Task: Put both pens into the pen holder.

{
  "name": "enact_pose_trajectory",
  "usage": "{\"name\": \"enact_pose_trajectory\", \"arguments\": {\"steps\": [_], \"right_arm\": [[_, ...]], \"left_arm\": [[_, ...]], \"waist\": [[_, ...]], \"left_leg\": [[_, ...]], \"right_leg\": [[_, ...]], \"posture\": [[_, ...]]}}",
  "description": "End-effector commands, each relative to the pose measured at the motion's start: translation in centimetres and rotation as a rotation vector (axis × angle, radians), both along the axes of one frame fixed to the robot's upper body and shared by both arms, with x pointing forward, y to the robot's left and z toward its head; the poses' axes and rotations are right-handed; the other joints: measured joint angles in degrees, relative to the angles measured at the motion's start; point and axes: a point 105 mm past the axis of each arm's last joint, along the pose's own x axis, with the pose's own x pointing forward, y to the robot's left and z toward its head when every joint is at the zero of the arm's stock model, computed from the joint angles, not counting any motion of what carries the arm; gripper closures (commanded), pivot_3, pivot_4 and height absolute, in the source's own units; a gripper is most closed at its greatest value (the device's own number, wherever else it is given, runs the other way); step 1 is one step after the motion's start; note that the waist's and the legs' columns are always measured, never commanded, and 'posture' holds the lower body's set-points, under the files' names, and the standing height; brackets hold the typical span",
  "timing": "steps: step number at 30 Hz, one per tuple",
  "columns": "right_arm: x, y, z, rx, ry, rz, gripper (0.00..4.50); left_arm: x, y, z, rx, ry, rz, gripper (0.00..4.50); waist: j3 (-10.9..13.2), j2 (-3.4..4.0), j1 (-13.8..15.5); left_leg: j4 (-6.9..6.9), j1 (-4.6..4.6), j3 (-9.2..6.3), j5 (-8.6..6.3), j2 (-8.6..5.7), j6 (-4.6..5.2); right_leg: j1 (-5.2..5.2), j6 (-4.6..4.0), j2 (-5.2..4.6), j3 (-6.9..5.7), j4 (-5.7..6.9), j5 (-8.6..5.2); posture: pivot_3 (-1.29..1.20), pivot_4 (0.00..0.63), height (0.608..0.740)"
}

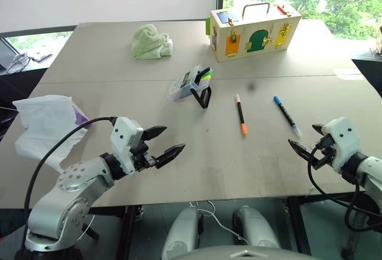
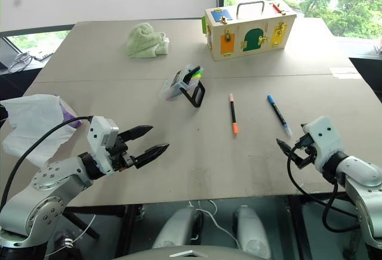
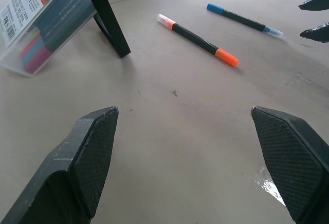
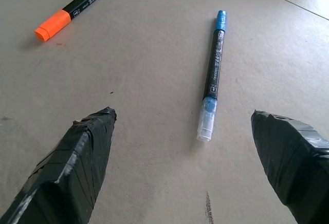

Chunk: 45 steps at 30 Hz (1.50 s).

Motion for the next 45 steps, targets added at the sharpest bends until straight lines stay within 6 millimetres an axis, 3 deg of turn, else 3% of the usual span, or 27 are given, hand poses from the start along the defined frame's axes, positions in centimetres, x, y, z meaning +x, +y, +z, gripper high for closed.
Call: {"name": "enact_pose_trajectory", "arguments": {"steps": [1, 5, 10, 13, 15, 16, 17, 19, 20, 22, 24, 27, 29, 34, 37, 44, 45], "right_arm": [[1.8, -0.3, 1.2, 0.003, 0.015, -0.037, 0.00], [5.8, -0.3, 1.1, 0.039, 0.169, -0.103, 0.00], [8.2, 0.2, -0.3, 0.032, 0.322, -0.135, 0.00], [8.6, 0.0, -1.8, 0.012, 0.416, -0.136, 0.91], [8.7, -0.3, -2.2, -0.006, 0.445, -0.134, 1.91], [8.7, -0.4, -2.2, -0.006, 0.451, -0.135, 2.13], [8.7, -0.5, -2.2, -0.008, 0.453, -0.136, 2.79], [8.6, -0.6, -1.9, -0.002, 0.433, -0.133, 3.62], [8.5, -0.6, -1.4, 0.020, 0.415, -0.126, 4.11], [8.2, 0.2, 0.1, 0.094, 0.330, -0.073, 4.47], [6.8, 2.8, 3.1, 0.228, 0.175, 0.110, 4.49], [2.3, 7.1, 6.7, 0.366, 0.037, 0.372, 4.49], [0.4, 9.3, 7.6, 0.408, 0.011, 0.462, 4.49], [-1.8, 13.7, 8.1, 0.419, -0.008, 0.594, 4.49], [-2.6, 14.7, 7.8, 0.399, 0.015, 0.642, 4.50], [-2.3, 15.0, 7.7, 0.382, 0.022, 0.662, 4.50], [-2.2, 15.1, 7.8, 0.384, 0.017, 0.664, 4.50]], "left_arm": [[-0.6, -1.1, 1.6, 0.008, -0.074, -0.082, 0.19], [-1.4, -2.8, 3.0, 0.019, -0.150, -0.208, 0.19], [-1.5, -3.9, 4.2, 0.038, -0.213, -0.276, 0.19], [-1.0, -4.7, 5.4, 0.003, -0.241, -0.276, 0.00], [-0.5, -5.2, 6.4, -0.048, -0.246, -0.261, 0.00], [-0.2, -5.4, 6.9, -0.076, -0.247, -0.248, 0.00], [0.1, -5.6, 7.3, -0.100, -0.242, -0.236, 0.00], [0.6, -5.9, 7.4, -0.131, -0.179, -0.217, 0.00], [0.8, -6.2, 7.4, -0.160, -0.119, -0.216, 0.00], [1.1, -6.8, 7.7, -0.281, 0.007, -0.242, 0.00], [1.5, -7.5, 7.8, -0.362, 0.103, -0.255, 0.00], [1.4, -8.9, 7.5, -0.508, 0.267, -0.287, 0.00], [1.8, -9.3, 7.1, -0.536, 0.338, -0.278, 0.00], [3.0, -9.8, 7.6, -0.559, 0.378, -0.275, 0.00], [3.2, -10.0, 8.1, -0.562, 0.371, -0.287, 0.86], [2.8, -10.0, 8.4, -0.565, 0.375, -0.310, 4.20], [2.9, -9.9, 8.4, -0.562, 0.369, -0.304, 4.46]], "waist": [[0.00, 0.00, 0.00], [0.20, -0.10, -0.85], [0.21, -0.11, 0.00], [0.20, -0.12, -0.01], [0.14, -0.23, -0.17], [0.13, -0.24, -0.21], [0.12, -0.25, -0.22], [0.08, -0.32, -0.18], [0.08, -0.32, -0.16], [0.10, -0.34, 0.29], [0.13, -0.31, 0.40], [0.20, -0.20, 0.08], [0.21, -0.19, -0.49], [0.21, -0.19, -0.32], [0.21, -0.20, -0.23], [0.21, -0.19, -0.16], [0.21, -0.20, -0.19]], "left_leg": [[0.00, 0.00, 0.00, 0.00, 0.00, 0.00], [0.01, 0.31, 0.44, 0.01, 0.06, 0.02], [-0.27, 0.31, 0.25, 0.00, 0.12, 0.00], [-0.39, 0.22, 0.23, 0.00, 0.06, 0.00], [-0.39, 0.24, 0.30, 0.00, 0.05, 0.01], [-0.39, 0.25, 0.30, -0.01, 0.05, 0.01], [-0.39, 0.29, 0.31, -0.01, 0.05, 0.02], [-0.38, 0.29, 0.23, -0.02, 0.06, 0.03], [-0.38, 0.33, 0.18, -0.01, 0.06, 0.03], [-0.38, 0.35, 0.15, -0.01, 0.06, 0.03], [-0.31, 0.29, -0.08, -0.01, 0.01, 0.02], [-0.24, 0.26, 0.00, -0.02, 0.02, 0.02], [-0.25, 0.20, -0.04, -0.03, 0.06, 0.01], [-0.25, 0.32, -0.03, -0.01, 0.03, 0.00], [-0.18, 0.33, 0.00, 0.01, -0.01, -0.02], [-0.20, 0.31, 0.08, 0.01, -0.02, -0.03], [-0.22, 0.31, 0.06, 0.01, -0.01, -0.04]], "right_leg": [[0.00, 0.00, 0.00, 0.00, 0.00, 0.00], [0.08, -0.13, 0.03, 0.18, 0.04, 0.06], [0.07, -0.11, 0.11, 0.15, -0.02, 0.08], [-0.02, -0.05, 0.06, 0.13, -0.06, 0.12], [0.02, -0.01, 0.04, 0.04, -0.15, 0.13], [0.03, -0.01, 0.02, 0.04, -0.16, 0.14], [0.06, -0.01, 0.02, 0.04, -0.15, 0.13], [0.08, 0.00, 0.03, 0.01, -0.14, 0.14], [0.11, 0.00, 0.05, 0.00, -0.11, 0.14], [0.14, 0.00, 0.12, -0.04, -0.06, 0.13], [0.17, 0.02, 0.14, -0.14, -0.04, 0.12], [0.15, 0.06, 0.13, -0.17, -0.01, 0.11], [0.07, 0.08, 0.04, -0.09, 0.02, 0.09], [0.09, 0.05, 0.17, -0.15, 0.11, 0.09], [0.12, 0.04, 0.28, -0.16, 0.11, 0.08], [0.10, 0.04, 0.18, -0.11, 0.06, 0.08], [0.10, 0.03, 0.15, -0.11, 0.06, 0.08]], "posture": [[0.00, 0.150, 0.740], [0.00, 0.150, 0.740], [0.00, 0.150, 0.740], [0.00, 0.150, 0.740], [0.00, 0.150, 0.740], [0.00, 0.150, 0.740], [0.00, 0.150, 0.740], [0.00, 0.150, 0.740], [0.00, 0.150, 0.740], [0.00, 0.150, 0.740], [0.00, 0.150, 0.740], [0.00, 0.150, 0.740], [0.00, 0.150, 0.740], [0.00, 0.150, 0.740], [0.00, 0.150, 0.740], [0.00, 0.150, 0.740], [0.00, 0.150, 0.740]]}}
